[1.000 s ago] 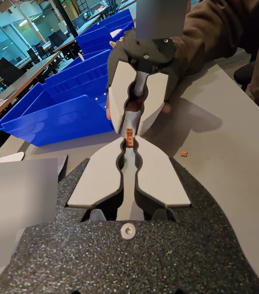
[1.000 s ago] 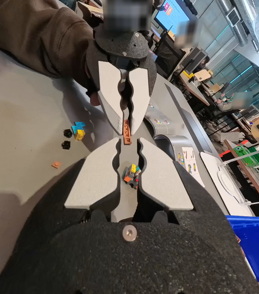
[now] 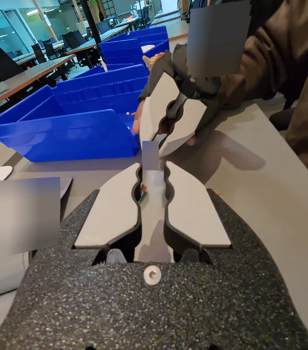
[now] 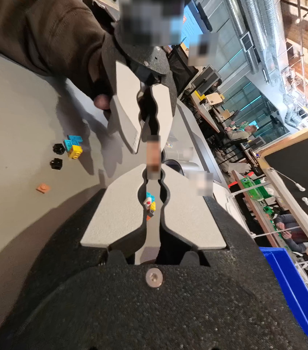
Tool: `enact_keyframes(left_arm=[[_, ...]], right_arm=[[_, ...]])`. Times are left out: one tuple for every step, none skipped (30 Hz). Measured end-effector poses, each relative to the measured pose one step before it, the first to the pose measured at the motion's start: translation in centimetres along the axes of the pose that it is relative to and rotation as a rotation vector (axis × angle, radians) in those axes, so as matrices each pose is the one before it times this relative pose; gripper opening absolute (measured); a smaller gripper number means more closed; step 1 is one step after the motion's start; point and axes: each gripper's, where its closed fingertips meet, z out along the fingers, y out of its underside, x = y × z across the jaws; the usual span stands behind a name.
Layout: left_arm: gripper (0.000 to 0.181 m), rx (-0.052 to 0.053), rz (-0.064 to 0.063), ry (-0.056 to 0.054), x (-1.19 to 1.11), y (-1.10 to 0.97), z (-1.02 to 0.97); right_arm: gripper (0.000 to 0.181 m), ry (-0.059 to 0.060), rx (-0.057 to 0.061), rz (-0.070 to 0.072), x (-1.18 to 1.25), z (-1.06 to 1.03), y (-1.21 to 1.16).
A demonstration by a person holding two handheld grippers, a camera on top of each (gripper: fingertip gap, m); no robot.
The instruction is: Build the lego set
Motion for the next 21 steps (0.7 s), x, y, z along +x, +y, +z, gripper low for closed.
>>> enact_keyframes(left_arm=[[0.022,0.0133,-0.031,0.0073,-0.085,-0.156,-0.101],[0.023,0.0117,-0.0315,0.0077,-0.07,-0.135,-0.097],[0.024,0.0131,-0.0295,0.0055,-0.09,-0.157,-0.098],[0.025,0.0111,-0.0286,0.0068,-0.065,-0.125,-0.074],[0.025,0.0084,-0.0274,0.0054,-0.08,-0.096,-0.073],[0.026,0.0093,-0.0253,0.0043,-0.079,-0.111,-0.057],[0.026,0.0096,-0.0259,0.0059,-0.04,-0.116,-0.055],[0.026,0.0089,-0.0269,0.0058,-0.052,-0.108,-0.051],[0.026,0.0097,-0.0269,0.0072,-0.021,-0.137,-0.051],[0.026,0.0089,-0.027,0.0091,0.005,-0.106,-0.054],[0.026,0.0067,-0.0273,0.0119,0.047,-0.075,-0.028],[0.026,0.0037,-0.0274,0.0151,0.1,-0.03,-0.016],[0.027,0.0039,-0.0241,0.0122,0.075,-0.029,0.016],[0.027,0.0058,-0.0178,0.003,-0.025,-0.072,-0.001],[0.027,0.0063,-0.0133,0.0019,-0.024,-0.064,0.008],[0.027,0.0057,-0.0152,0.0045,0.003,-0.069,-0.018],[0.027,0.0056,-0.019,0.0038,-0.03,-0.072,-0.023],[0.027,0.008,-0.0195,0.0029,-0.051,-0.118,-0.035],[0.027,0.0091,-0.0178,0.0045,-0.018,-0.119,-0.043],[0.027,0.0082,-0.0161,0.0054,-0.002,-0.117,-0.052],[0.027,0.007,-0.0147,0.0044,-0.012,-0.092,-0.046]], right_arm=[[0.008,0.0049,-0.0015,-0.0075,0.04,-0.012,0.031],[0.009,0.0044,-0.0001,-0.0055,0.039,-0.01,0.004],[0.009,0.0045,-0.0001,-0.0049,0.039,-0.021,-0.005],[0.009,0.0062,0.0001,-0.0063,0.065,-0.017,-0.014],[0.009,0.0063,-0.0003,-0.0086,0.066,-0.024,-0.011],[0.009,0.006,-0.0013,-0.0092,0.05,-0.015,0.009],[0.008,0.0052,-0.0011,-0.0078,0.052,-0.013,0.015],[0.009,0.0043,-0.0003,-0.0063,0.038,-0.01,-0.002],[0.008,0.0045,-0.0009,-0.0058,0.039,-0.007,0.02],[0.009,0.0058,-0.0009,-0.0059,0.056,-0.007,0.02],[0.009,0.0047,-0.0009,-0.0056,0.053,-0.012,0.021],[0.009,0.0035,-0.0011,-0.0052,0.025,0.0,0.024],[0.008,0.003,-0.0004,-0.0054,0.009,-0.002,0.018],[0.008,0.0034,-0.0007,-0.006,0.012,-0.001,0.014],[0.008,0.0043,-0.0008,-0.0073,0.02,0.002,0.015],[0.008,0.0034,-0.0009,-0.0084,-0.013,0.001,0.011],[0.008,0.0023,-0.0011,-0.0083,-0.017,0.007,0.008],[0.008,0.0024,-0.0007,-0.0078,-0.024,0.001,0.0],[0.008,0.0021,-0.0005,-0.0071,-0.016,0.007,0.0],[0.009,0.0014,-0.0002,-0.0065,-0.01,0.001,0.005],[0.008,0.0021,0.0001,-0.0054,-0.008,0.003,0.001]])
